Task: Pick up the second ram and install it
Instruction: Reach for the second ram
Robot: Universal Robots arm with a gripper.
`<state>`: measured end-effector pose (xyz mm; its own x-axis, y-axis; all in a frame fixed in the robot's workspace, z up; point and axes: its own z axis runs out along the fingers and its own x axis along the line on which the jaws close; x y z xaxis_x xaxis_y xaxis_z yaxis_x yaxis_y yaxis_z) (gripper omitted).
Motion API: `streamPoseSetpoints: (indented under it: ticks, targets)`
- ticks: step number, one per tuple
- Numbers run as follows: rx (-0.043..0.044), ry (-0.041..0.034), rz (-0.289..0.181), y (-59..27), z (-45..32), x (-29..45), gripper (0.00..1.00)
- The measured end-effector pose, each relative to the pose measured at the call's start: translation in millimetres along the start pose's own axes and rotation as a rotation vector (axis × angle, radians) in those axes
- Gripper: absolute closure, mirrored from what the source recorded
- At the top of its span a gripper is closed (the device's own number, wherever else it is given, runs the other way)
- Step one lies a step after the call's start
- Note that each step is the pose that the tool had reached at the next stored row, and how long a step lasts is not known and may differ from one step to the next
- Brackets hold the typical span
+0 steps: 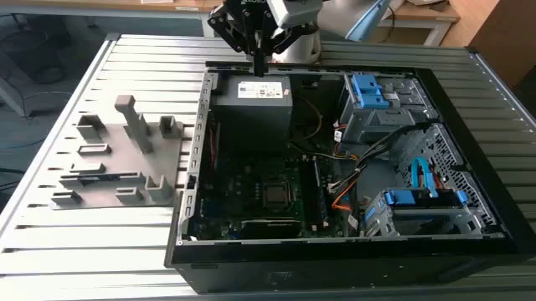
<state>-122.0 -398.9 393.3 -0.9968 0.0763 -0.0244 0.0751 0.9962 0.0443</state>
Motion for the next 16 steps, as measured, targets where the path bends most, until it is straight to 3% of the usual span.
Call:
streamPoseSetpoints:
  ticks: [6,16]
  targets:
    - [0.0000,0.0000,0.000,-0.3,-0.1,3.4,0.90]
    - [-0.0003,-0.0033,0.000,-3.6,-1.3,47.7,0.90]
